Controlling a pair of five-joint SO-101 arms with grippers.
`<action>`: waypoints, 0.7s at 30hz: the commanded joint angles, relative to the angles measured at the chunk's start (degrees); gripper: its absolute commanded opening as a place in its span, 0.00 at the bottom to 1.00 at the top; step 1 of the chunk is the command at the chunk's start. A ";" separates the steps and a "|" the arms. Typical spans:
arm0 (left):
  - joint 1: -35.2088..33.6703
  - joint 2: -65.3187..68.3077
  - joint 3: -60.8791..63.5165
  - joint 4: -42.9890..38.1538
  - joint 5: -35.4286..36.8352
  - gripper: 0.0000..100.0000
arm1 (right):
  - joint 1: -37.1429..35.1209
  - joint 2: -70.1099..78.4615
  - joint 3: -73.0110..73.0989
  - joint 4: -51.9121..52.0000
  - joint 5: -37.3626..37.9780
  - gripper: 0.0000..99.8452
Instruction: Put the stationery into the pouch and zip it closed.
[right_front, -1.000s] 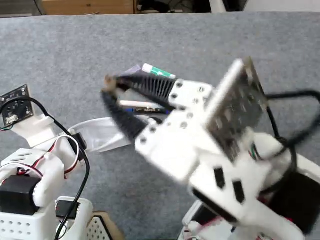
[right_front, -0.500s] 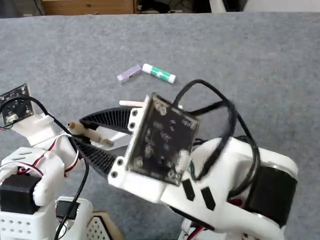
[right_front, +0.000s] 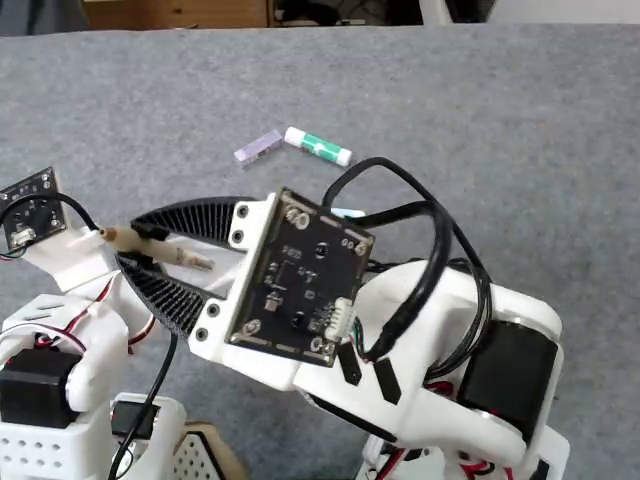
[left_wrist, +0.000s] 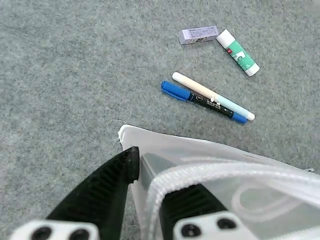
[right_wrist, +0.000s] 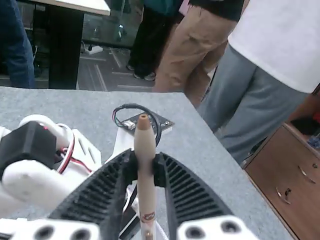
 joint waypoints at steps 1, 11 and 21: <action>-0.66 0.26 2.95 -0.44 -0.79 0.03 | -0.53 0.31 0.31 -1.76 0.35 0.01; -0.66 0.26 2.95 -0.44 -0.79 0.03 | 3.43 0.75 9.54 -2.11 0.44 0.01; -0.66 0.26 2.95 -0.44 -0.88 0.03 | 7.30 0.40 12.79 -4.57 0.44 0.03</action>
